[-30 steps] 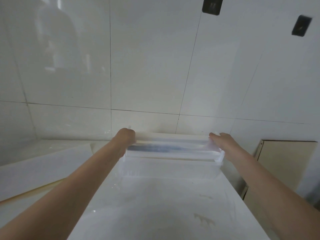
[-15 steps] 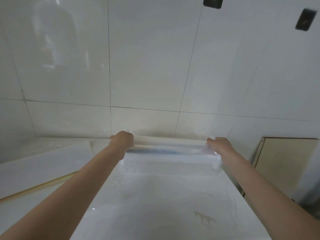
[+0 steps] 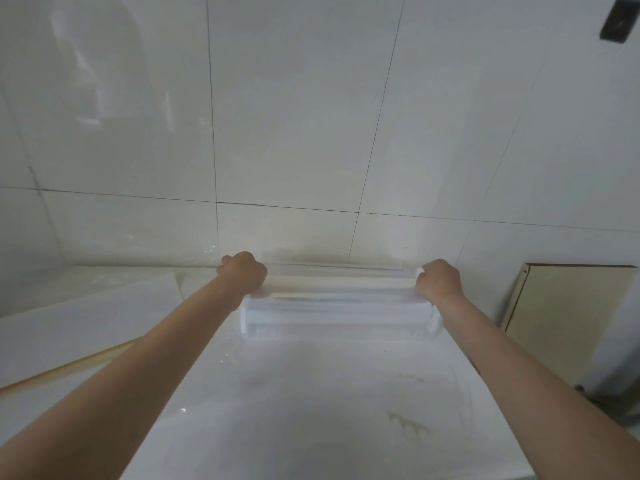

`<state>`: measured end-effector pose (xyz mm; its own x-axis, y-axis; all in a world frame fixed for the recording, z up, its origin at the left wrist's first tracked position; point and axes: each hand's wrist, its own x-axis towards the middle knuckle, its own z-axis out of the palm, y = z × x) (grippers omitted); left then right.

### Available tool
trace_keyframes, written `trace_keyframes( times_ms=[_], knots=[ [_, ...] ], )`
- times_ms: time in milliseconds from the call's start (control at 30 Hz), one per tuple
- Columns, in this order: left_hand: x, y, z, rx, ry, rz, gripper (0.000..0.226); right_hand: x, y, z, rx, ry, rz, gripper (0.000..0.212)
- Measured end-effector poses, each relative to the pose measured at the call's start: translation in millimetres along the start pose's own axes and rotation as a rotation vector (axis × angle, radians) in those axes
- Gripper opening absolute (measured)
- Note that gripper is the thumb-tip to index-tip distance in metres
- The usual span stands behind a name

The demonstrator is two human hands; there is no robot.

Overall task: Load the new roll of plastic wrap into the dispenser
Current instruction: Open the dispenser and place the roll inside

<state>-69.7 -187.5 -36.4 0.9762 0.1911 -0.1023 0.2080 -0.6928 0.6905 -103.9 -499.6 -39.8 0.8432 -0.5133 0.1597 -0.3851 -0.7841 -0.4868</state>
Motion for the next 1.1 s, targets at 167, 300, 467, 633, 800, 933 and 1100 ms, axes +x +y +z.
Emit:
trace_keyframes(
  times_ms=[167,300,467,633,800,933,1100],
  knots=[
    [-5.4,-10.2,6.6,-0.067,0.102,0.057,0.033,-0.3,16.2,-4.8,0.033,-0.008,-0.075,0.033],
    [-4.7,-17.3,12.2,-0.059,0.059,0.136,0.041,-1.6,17.6,-2.9,0.255,-0.157,-0.062,0.046],
    [-7.1,-18.8,21.6,0.043,0.080,0.211,0.015,3.3,26.6,2.8,0.200,-0.209,-0.013,0.048],
    [-5.5,-21.7,26.3,-0.106,0.077,0.187,0.010,8.4,33.8,9.7,0.366,-0.244,0.056,0.040],
    [4.3,-23.8,20.5,-0.508,-0.052,-0.007,0.032,1.7,35.1,-1.7,0.874,-0.362,0.351,0.032],
    [11.1,-26.0,21.4,-0.595,-0.073,-0.131,0.041,6.6,46.9,0.3,1.030,-0.529,0.395,0.029],
    [16.0,-29.5,22.9,-0.646,-0.151,-0.130,0.034,10.3,57.9,14.6,1.133,-0.582,0.473,0.044]
  ],
)
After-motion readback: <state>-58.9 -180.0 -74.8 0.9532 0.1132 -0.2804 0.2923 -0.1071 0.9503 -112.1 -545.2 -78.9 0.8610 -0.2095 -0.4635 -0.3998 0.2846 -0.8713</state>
